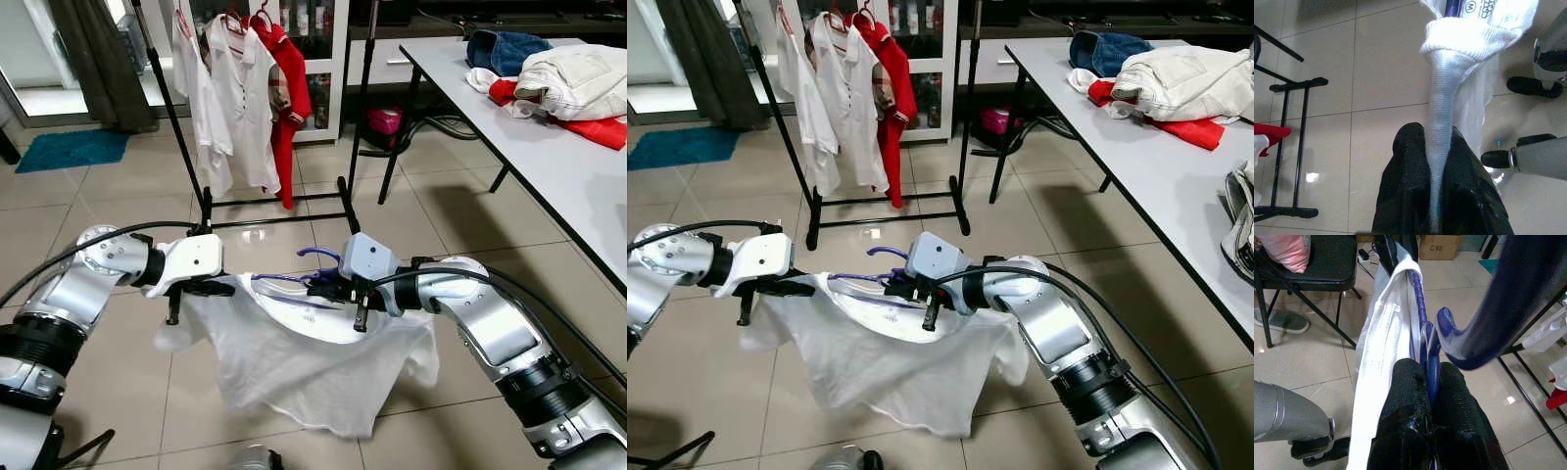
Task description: Hang hanger
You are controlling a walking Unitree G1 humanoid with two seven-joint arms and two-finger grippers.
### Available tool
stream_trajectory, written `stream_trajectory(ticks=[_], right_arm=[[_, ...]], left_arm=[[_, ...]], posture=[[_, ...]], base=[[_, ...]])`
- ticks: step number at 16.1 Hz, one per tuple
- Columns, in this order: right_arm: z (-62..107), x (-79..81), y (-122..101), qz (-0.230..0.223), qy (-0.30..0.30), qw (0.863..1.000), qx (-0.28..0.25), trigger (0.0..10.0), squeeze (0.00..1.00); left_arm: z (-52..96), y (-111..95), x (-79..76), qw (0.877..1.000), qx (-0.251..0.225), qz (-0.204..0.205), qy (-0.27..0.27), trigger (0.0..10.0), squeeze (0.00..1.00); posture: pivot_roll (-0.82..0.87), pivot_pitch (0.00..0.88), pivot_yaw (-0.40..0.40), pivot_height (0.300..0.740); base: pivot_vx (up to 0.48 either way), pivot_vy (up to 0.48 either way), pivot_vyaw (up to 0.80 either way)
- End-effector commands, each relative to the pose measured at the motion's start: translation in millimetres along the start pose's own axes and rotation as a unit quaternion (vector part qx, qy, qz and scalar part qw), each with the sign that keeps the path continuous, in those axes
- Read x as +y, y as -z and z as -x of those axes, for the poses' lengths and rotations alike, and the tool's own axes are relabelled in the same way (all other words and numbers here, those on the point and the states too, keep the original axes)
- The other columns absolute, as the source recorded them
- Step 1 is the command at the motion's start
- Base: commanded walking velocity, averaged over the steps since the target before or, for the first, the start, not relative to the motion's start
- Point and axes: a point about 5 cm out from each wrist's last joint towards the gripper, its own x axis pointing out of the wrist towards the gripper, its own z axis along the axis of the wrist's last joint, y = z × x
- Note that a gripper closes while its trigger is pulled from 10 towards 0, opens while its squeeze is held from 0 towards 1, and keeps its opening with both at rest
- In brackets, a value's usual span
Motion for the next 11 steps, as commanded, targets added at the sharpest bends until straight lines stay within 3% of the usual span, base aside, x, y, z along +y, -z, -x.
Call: stream_trajectory(ticks=[1, 2, 3, 5, 8, 10, 11], right_arm=[[3.3, -4.5, 0, -0.002, 0.011, 1.0, 0.003, 0.0, 0.0], [3.8, -5.6, 2, -0.008, 0.021, 1.0, 0.003, 0.0, 0.0], [4.1, -6.4, 4, -0.014, 0.029, 0.999, 0.004, 0.0, 0.0], [4.9, -8.2, 8, -0.023, 0.043, 0.999, 0.011, 0.0, 0.0], [7.5, -11.4, 14, -0.027, 0.057, 0.998, 0.024, 0.0, 0.0], [10.6, -14.5, 20, -0.035, 0.073, 0.996, 0.034, 0.0, 0.0], [11.2, -14.7, 23, -0.039, 0.084, 0.995, 0.035, 0.0, 0.0]], left_arm=[[10.6, -9, 14.0, 0.999, -0.015, -0.013, -0.036, 3.8, 0.0], [12.8, -13, 14.2, 0.998, -0.05, 0.013, -0.031, 10.0, 0.0], [14.9, -18, 12.5, 0.997, -0.075, 0.015, -0.022, 10.0, 1.0], [18.4, -22, 9.9, 0.995, -0.099, 0.014, -0.01, 10.0, 1.0], [23.1, -20, 9.6, 0.995, -0.099, -0.001, -0.008, 10.0, 1.0], [28.2, -27, 12.7, 0.991, -0.129, -0.001, -0.024, 10.0, 1.0], [29.4, -33, 14.9, 0.985, -0.167, 0.015, -0.042, 10.0, 1.0]], posture=[[-0.03, 0.0, 0.064, 0.74], [-0.03, 0.0, 0.061, 0.74], [-0.03, 0.0, 0.059, 0.74], [-0.03, 0.0, 0.052, 0.74], [-0.03, 0.0, 0.049, 0.74], [-0.03, 0.0, 0.046, 0.74], [-0.03, 0.0, 0.051, 0.74]], base=[[0.0, 0.0, 0.0], [0.0, 0.0, 0.0], [0.0, 0.0, 0.0], [0.0, 0.0, 0.0], [0.0, 0.0, 0.0], [0.0, 0.0, 0.0], [0.0, 0.0, 0.0]])
